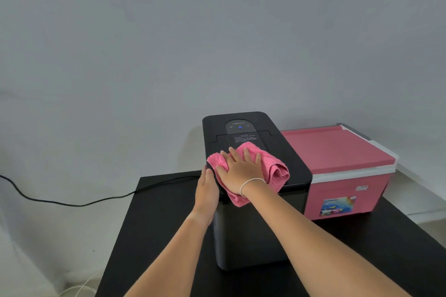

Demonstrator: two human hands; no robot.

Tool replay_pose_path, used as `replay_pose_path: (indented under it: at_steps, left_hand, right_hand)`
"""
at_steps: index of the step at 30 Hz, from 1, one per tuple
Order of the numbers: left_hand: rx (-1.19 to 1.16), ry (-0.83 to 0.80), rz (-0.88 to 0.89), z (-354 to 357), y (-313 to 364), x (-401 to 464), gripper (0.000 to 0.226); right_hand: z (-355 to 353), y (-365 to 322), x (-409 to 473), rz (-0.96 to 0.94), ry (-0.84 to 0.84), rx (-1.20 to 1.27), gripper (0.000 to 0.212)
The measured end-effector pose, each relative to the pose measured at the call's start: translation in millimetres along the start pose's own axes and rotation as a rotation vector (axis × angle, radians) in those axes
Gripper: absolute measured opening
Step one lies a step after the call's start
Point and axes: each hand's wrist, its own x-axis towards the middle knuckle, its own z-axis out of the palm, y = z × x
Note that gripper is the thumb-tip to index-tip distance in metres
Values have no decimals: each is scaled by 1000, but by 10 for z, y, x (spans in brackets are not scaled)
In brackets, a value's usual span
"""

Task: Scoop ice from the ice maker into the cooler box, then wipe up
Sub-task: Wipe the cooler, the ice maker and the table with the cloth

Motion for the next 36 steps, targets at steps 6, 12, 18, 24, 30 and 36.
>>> replay_pose_path:
  at_steps: [6, 12, 18, 24, 30, 36]
  left_hand:
    - [-31, -88, 78, -75, -17, -35, 50]
    - [12, -126, 95, -123, -123, 39, 51]
    - [20, -129, 66, -140, -49, 33, 51]
    - [-26, -43, 60, -158, 82, 108, 48]
    - [64, 30, 152, -95, 322, 188, 33]
    - [571, 299, 285, 133, 565, 327, 50]
  right_hand:
    - [-18, -113, 368, 50, -24, -3, 57]
    - [-36, -210, 680, 116, -33, 19, 56]
    - [-29, -252, 882, 129, -40, 1, 58]
    - [-44, -220, 829, 103, -38, 95, 59]
    - [-134, -145, 797, 95, -79, 395, 57]
    - [-518, 366, 583, 32, 83, 838, 46]
